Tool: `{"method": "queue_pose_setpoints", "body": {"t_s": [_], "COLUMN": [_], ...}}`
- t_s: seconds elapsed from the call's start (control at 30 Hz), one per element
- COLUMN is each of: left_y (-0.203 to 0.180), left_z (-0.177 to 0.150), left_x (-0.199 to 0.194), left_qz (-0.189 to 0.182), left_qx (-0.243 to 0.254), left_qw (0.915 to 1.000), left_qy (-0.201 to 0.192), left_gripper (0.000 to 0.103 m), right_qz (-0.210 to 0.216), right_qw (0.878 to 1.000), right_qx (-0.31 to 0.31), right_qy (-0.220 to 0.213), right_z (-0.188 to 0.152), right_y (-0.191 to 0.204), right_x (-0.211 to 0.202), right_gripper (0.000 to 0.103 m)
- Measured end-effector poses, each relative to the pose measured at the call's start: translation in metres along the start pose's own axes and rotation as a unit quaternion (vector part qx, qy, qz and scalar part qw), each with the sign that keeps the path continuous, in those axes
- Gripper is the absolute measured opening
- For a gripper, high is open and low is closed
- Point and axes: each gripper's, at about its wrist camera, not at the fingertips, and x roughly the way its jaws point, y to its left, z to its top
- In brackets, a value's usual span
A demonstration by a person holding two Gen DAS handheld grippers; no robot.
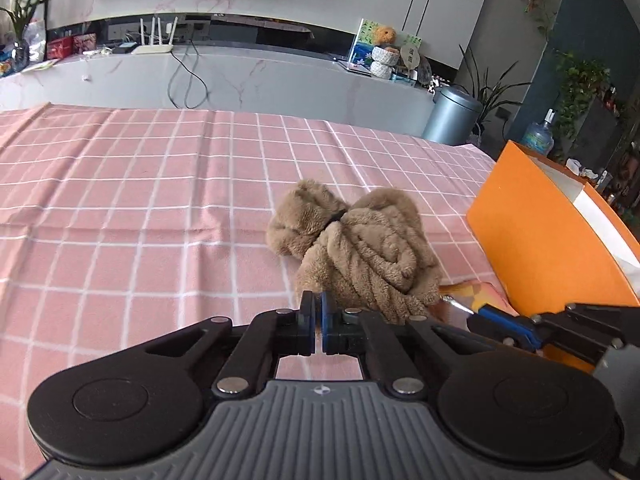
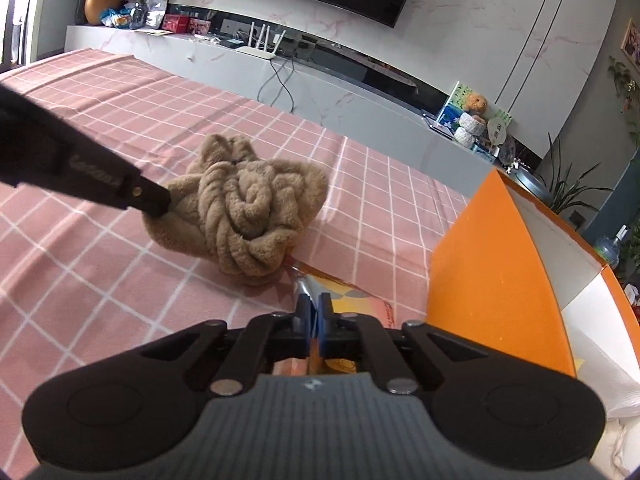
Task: Organize soft objects
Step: 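Grasp the brown knotted towel with the left gripper while the right gripper grasps the Deeyeo snack packet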
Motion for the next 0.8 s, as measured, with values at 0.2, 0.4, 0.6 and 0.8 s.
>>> {"method": "queue_pose_setpoints", "body": {"t_s": [0.2,0.4,0.6,0.8], "left_y": [0.0,-0.003,-0.009,-0.025], "left_z": [-0.022,-0.046,-0.064,-0.075], "left_x": [-0.039,-0.072,-0.09,-0.092], "left_qz": [0.016,0.037,0.036,0.004], "left_qx": [-0.001,0.002,0.002,0.006], "left_qw": [0.9999,0.9991,0.9983,0.9987], "left_qy": [0.006,0.023,0.045,0.051], "left_gripper": [0.002,0.002,0.002,0.002], "right_qz": [0.034,0.072,0.09,0.099], "right_qw": [0.999,0.997,0.996,0.995], "right_qx": [0.0,0.002,-0.006,-0.003], "right_qy": [-0.015,-0.023,-0.02,-0.017], "right_z": [-0.003,-0.008,-0.019,-0.024], "right_y": [0.01,0.023,0.034,0.026], "right_x": [-0.024,-0.055,-0.07,-0.076], "right_gripper": [0.0,0.0,0.0,0.002]}}
